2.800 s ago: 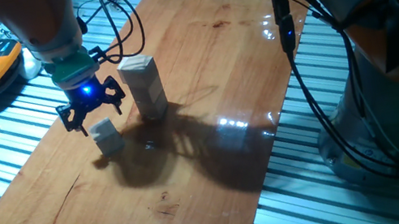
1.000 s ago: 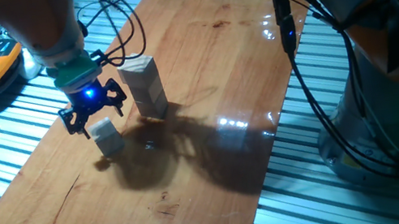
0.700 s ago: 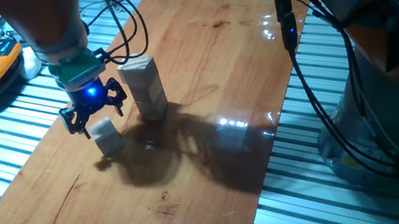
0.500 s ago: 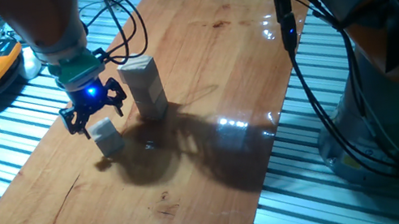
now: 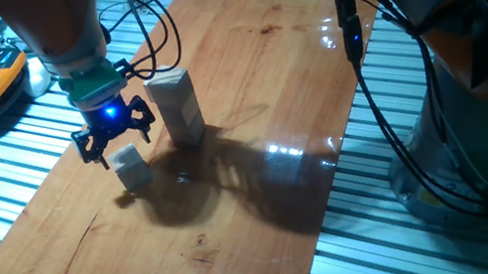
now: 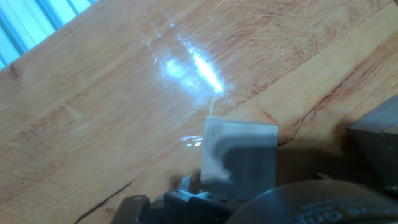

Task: Stack the blocks in a vertical line of five

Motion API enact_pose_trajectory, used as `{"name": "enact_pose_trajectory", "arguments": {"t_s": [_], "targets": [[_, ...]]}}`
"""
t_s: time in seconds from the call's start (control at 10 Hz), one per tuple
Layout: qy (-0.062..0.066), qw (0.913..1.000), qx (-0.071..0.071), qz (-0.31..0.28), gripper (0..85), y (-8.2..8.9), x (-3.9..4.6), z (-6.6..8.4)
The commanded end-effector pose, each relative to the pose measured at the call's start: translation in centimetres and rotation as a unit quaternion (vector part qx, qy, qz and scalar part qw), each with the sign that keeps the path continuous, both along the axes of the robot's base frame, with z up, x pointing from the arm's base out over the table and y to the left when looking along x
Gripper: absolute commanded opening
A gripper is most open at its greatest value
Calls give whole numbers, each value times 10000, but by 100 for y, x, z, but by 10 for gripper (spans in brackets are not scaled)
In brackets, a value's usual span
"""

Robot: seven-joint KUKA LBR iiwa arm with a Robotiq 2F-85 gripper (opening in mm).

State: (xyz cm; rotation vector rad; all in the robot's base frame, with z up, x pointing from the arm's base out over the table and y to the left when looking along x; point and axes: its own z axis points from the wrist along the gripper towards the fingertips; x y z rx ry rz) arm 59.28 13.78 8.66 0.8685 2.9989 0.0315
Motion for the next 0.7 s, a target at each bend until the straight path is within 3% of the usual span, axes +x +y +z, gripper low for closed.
{"name": "enact_pose_trajectory", "arguments": {"t_s": [0.0,0.4,0.5,0.6], "targets": [[-2,10000,-5,0,850,13,8,-15],[6,10000,-36,-16,850,51,65,-27],[21,10000,-73,-39,680,77,100,-23],[28,10000,-87,-40,680,81,120,-21]]}}
